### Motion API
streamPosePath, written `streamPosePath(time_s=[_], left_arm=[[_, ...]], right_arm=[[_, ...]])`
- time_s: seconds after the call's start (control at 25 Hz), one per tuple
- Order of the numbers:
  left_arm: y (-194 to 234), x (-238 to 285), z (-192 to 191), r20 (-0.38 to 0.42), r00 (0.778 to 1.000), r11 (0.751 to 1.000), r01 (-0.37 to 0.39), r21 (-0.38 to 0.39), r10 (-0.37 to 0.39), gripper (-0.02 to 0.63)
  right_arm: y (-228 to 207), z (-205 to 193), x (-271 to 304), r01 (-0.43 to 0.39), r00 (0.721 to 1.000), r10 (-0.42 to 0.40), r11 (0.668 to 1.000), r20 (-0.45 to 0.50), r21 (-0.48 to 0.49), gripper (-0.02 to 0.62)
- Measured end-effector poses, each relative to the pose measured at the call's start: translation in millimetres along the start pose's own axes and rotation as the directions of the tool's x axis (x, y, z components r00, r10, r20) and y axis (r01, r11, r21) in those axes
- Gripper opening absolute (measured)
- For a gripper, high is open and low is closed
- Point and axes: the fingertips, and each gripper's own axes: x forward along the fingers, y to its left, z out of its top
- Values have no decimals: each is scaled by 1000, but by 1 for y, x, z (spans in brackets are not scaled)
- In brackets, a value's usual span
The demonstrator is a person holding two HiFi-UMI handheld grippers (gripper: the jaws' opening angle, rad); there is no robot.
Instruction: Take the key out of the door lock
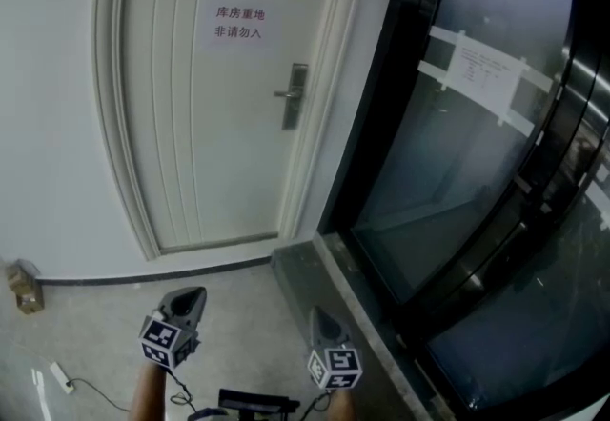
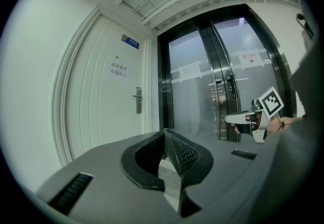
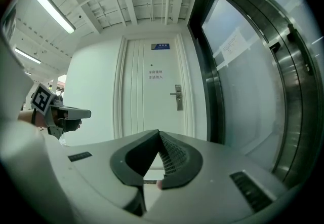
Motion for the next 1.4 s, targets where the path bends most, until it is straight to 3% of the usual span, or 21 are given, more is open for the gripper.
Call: streamPosePath(time_s=[0.6, 1.4], left_arm=[[-8, 52, -4, -6, 1000, 1000, -9, 11, 9, 9], [96, 193, 15, -1, 1000, 1000, 22, 14, -22, 9]], right_arm=[[-41, -8, 30, -1, 1000, 1, 1000, 2, 7, 12], [-75, 34, 193, 29, 999, -30, 999, 32, 25, 12]])
